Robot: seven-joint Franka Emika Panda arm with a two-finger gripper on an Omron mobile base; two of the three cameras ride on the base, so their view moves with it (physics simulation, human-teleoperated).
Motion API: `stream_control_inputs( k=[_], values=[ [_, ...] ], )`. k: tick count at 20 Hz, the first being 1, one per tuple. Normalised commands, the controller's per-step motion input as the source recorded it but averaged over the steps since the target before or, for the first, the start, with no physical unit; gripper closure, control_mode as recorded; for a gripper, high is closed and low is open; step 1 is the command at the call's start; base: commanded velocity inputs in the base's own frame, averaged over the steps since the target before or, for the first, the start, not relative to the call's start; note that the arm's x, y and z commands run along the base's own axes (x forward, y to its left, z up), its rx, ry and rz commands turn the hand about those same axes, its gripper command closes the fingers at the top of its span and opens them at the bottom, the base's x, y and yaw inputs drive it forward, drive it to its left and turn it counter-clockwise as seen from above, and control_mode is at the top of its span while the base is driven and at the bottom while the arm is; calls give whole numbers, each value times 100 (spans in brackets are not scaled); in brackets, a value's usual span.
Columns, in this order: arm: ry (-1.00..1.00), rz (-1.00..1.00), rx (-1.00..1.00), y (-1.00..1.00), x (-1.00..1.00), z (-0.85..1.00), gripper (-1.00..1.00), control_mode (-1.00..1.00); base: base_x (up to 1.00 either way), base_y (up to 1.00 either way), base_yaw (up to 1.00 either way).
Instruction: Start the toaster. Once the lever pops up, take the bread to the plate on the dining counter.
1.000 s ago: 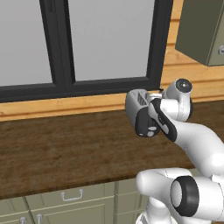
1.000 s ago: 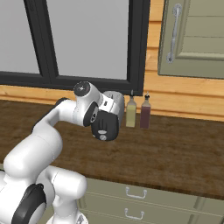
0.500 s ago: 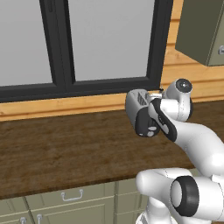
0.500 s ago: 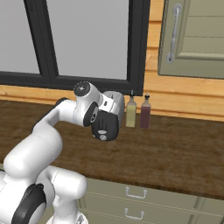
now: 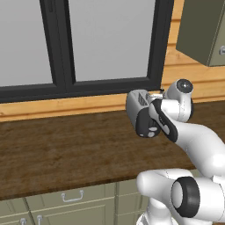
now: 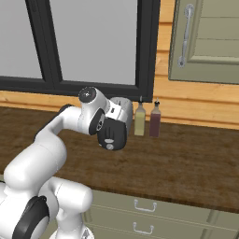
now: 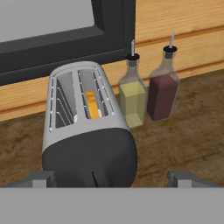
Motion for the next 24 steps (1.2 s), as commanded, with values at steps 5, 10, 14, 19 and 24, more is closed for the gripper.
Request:
stream_control_inputs(
  k=[5, 10, 14, 19, 24],
  values=[
    [0, 0, 0, 0, 0, 0, -100, -100, 0, 0, 0],
    [0, 0, 0, 0, 0, 0, -100, -100, 0, 0, 0],
    [0, 0, 0, 0, 0, 0, -100, -100, 0, 0, 0],
    [0, 0, 0, 0, 0, 0, -100, -100, 0, 0, 0],
    [0, 0, 0, 0, 0, 0, -100, -100, 0, 0, 0]
  ],
)
